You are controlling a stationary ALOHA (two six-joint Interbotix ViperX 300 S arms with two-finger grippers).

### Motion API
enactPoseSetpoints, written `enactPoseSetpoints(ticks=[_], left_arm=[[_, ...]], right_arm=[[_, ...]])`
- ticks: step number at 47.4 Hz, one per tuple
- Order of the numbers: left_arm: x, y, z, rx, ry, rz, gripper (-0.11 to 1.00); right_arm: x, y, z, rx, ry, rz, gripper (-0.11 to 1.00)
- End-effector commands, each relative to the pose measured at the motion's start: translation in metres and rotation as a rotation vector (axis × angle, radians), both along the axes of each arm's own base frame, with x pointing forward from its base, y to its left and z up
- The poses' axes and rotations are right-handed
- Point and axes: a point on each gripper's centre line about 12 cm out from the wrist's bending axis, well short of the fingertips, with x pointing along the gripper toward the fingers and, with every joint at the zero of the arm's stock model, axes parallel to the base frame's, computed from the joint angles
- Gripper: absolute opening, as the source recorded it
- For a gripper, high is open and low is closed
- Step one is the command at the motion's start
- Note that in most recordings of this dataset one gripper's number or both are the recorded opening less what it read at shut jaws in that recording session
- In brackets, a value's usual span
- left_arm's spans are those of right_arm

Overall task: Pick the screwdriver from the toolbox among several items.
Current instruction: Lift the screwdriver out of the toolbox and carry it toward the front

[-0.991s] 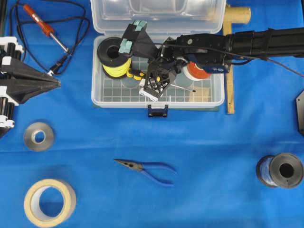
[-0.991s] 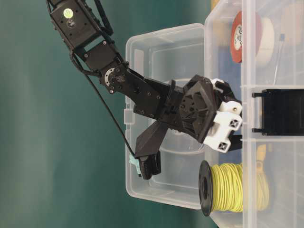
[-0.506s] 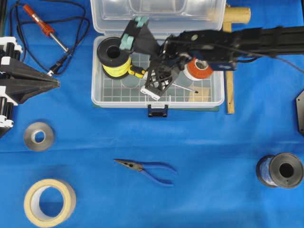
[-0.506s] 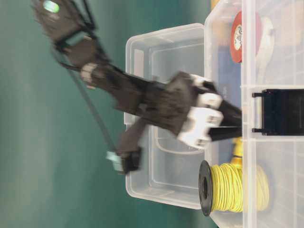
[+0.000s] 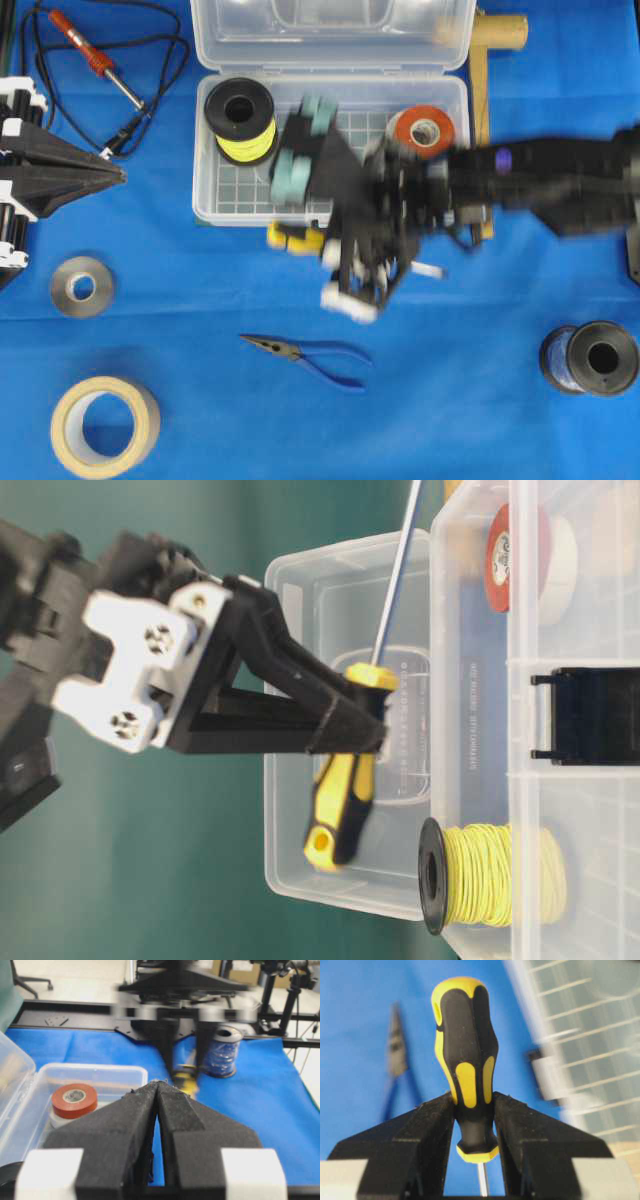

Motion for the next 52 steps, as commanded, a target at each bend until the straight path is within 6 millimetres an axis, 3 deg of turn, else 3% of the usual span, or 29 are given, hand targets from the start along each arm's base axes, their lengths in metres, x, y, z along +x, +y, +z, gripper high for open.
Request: enactPoseSetpoints(ticks=[1,6,17,31,50,52], left_arm=[[0.001,0.000,0.004,-0.001,-0.012,0.001,0.00],[0.001,0.000,0.003,-0.001,-0.012,0.001,0.00],[0.001,0.000,0.004,-0.004,-0.014,0.001,0.00],[0.001,0.000,0.003,-0.011,-0.011,0.001,0.00],[0.001,0.000,0.003,-0.009,-0.008,0.001,0.00],[0.001,0.000,0.003,-0.011,-0.008,-0.001,0.00]], right_arm=[[0.010,0.019,0.008,-0.030,-0.041,0.014,0.25],[0.025,0.034,-0.016,-0.071,-0.001,-0.002,0.25],[0.048,0.041,-0.078,-0.089,0.093,-0.016,0.25],[0.065,0.051,-0.122,-0.031,0.067,-0.004,0.25],[0.062,0.054,-0.130,-0.010,0.101,-0.015,0.26],[0.060,0.053,-0.129,-0.017,0.114,-0.014,0.34]])
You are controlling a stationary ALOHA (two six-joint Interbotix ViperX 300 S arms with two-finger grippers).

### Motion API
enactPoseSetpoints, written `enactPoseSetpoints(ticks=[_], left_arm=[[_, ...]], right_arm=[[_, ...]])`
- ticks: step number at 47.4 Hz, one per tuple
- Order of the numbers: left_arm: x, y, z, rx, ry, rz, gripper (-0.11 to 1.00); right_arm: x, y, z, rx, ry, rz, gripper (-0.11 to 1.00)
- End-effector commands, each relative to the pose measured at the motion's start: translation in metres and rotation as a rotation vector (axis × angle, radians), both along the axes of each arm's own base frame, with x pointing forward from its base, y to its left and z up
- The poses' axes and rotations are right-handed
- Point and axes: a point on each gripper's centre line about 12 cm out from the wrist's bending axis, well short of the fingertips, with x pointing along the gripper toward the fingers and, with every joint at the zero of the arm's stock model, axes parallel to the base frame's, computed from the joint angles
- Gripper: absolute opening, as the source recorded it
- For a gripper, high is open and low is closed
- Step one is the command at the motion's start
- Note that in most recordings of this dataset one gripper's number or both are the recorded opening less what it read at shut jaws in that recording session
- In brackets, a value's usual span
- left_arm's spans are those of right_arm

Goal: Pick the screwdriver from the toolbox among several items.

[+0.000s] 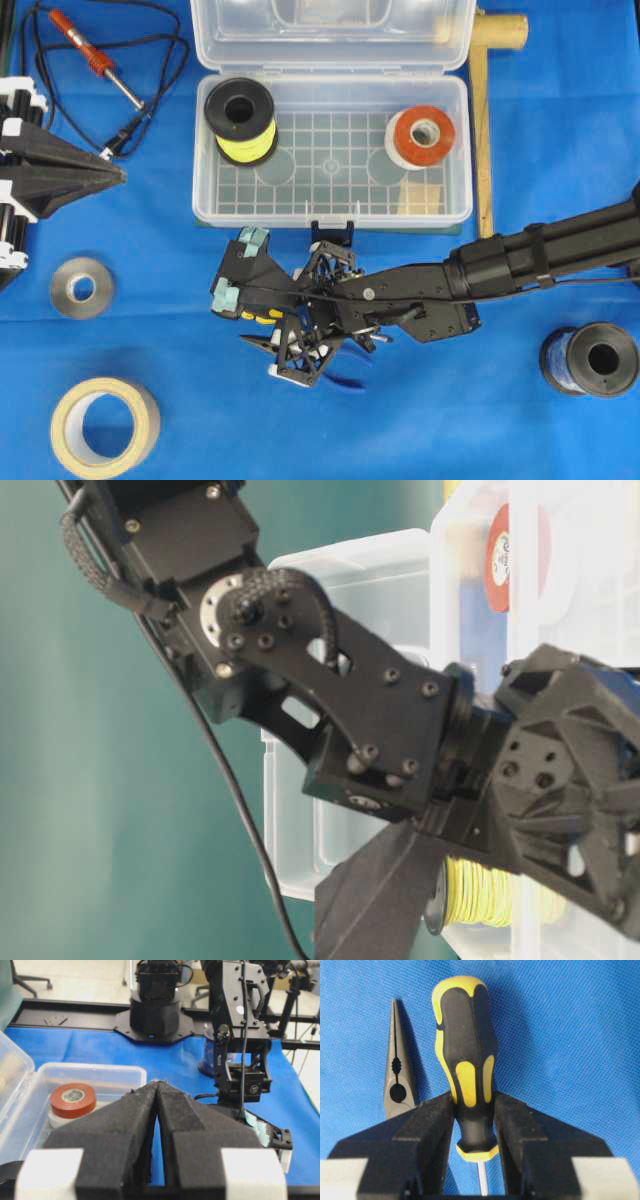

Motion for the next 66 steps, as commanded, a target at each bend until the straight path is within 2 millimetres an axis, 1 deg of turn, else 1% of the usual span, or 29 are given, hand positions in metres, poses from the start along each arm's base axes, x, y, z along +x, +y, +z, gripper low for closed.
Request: enactPoseSetpoints(ticks=[1,7,9,10,15,16,22,25,30,34,39,40,44,48,49,53,57,66], left_arm=[[0.001,0.000,0.003,0.000,-0.009,0.001,0.00],[0.001,0.000,0.004,0.002,-0.011,0.001,0.00],[0.001,0.000,0.005,0.002,-0.014,0.001,0.00],[0.001,0.000,0.004,0.000,-0.012,0.001,0.00],[-0.001,0.000,0.006,0.002,-0.020,0.001,0.00],[-0.001,0.000,0.007,0.002,-0.025,0.001,0.00],[-0.002,0.000,0.007,0.002,-0.029,0.001,0.00],[-0.003,0.000,0.008,0.002,-0.032,0.001,0.00],[-0.003,0.000,0.008,0.000,-0.032,0.001,0.00],[-0.003,0.000,0.008,0.000,-0.034,0.001,0.00],[-0.003,0.000,0.008,0.000,-0.038,0.001,0.00],[-0.003,0.000,0.008,0.000,-0.038,0.001,0.00],[-0.003,0.000,0.009,0.000,-0.040,0.001,0.00],[-0.004,0.000,0.009,0.002,-0.046,0.001,0.00],[-0.003,0.000,0.009,0.002,-0.044,0.001,0.00],[-0.003,0.000,0.008,0.000,-0.038,0.001,0.00],[-0.003,0.000,0.007,0.000,-0.037,0.001,0.00],[-0.002,0.000,0.006,0.000,-0.034,0.001,0.00]], right_arm=[[0.001,0.001,0.021,-0.003,-0.021,0.005,0.40],[-0.011,-0.004,0.047,-0.042,0.011,0.008,0.76],[-0.015,-0.005,0.060,-0.060,0.010,0.013,0.82],[-0.017,-0.005,0.068,-0.068,0.003,0.017,0.82],[-0.031,-0.008,0.109,-0.122,-0.036,0.035,0.75],[-0.036,-0.009,0.122,-0.140,-0.051,0.041,0.75],[-0.062,-0.012,0.167,-0.209,-0.116,0.063,0.76],[-0.077,-0.013,0.184,-0.235,-0.148,0.077,0.76],[-0.108,-0.017,0.204,-0.268,-0.196,0.094,0.76],[-0.134,-0.021,0.208,-0.281,-0.216,0.106,0.76],[-0.163,-0.029,0.206,-0.279,-0.257,0.118,0.76],[-0.173,-0.031,0.206,-0.272,-0.281,0.119,0.76],[-0.198,-0.039,0.207,-0.254,-0.358,0.122,0.76],[-0.223,-0.047,0.204,-0.246,-0.436,0.130,0.76],[-0.232,-0.050,0.202,-0.244,-0.464,0.134,0.76],[-0.255,-0.057,0.193,-0.248,-0.519,0.154,0.76],[-0.277,-0.063,0.177,-0.246,-0.556,0.174,0.76],[-0.312,-0.073,0.146,-0.245,-0.590,0.193,0.76]])
